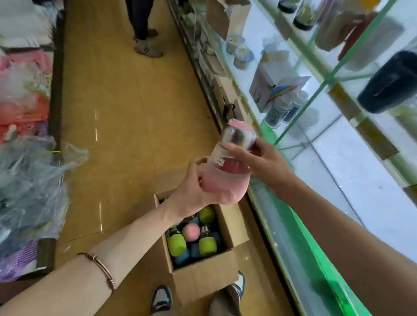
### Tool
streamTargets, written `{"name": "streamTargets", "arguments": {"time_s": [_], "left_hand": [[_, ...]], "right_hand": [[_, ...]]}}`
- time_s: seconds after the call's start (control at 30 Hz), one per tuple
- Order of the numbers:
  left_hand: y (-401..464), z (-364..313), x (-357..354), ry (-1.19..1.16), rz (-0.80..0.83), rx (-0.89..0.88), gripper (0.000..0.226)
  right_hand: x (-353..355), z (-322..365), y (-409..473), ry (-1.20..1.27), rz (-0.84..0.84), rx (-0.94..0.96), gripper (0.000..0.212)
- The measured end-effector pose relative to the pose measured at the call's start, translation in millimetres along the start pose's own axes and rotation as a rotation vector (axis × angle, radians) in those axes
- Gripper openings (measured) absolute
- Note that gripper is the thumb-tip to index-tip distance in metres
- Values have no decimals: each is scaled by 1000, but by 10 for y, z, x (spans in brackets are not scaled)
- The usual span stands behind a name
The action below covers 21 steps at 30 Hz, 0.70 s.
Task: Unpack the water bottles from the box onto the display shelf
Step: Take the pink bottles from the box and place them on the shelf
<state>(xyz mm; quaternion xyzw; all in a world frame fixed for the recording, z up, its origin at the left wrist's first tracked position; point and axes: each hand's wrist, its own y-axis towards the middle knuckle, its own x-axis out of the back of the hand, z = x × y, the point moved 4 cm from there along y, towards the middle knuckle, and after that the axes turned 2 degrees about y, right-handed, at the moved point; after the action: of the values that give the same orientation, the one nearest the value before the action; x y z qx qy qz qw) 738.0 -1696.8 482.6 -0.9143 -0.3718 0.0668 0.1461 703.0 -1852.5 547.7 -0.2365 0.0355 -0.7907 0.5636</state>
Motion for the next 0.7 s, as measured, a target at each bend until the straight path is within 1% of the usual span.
{"name": "streamTargets", "arguments": {"time_s": [0.1, 0.2, 0.3, 0.37, 0.5, 0.57, 0.7], "left_hand": [[-123, -442, -24, 69, 87, -79, 94], [-206, -854, -117, 68, 159, -145, 91], [-265, -1249, -290, 73, 206, -255, 95], [-295, -1509, -418, 100, 232, -320, 103], [-318, -1958, -669, 188, 268, -419, 107], [-341, -2143, -789, 220, 277, -471, 105], [-356, -2502, -1002, 214, 293, -553, 91]], "right_hand": [[236, 395, -309, -11, -119, 53, 45], [458, 748, -601, -23, -225, 68, 46], [723, 1075, -878, -37, -351, 118, 39], [909, 1273, -1061, -43, -405, 157, 32], [1266, 1617, -1406, -3, -473, 194, 24], [1434, 1778, -1524, -51, -553, 210, 30], [1729, 2008, -1662, -145, -661, 203, 50]]}}
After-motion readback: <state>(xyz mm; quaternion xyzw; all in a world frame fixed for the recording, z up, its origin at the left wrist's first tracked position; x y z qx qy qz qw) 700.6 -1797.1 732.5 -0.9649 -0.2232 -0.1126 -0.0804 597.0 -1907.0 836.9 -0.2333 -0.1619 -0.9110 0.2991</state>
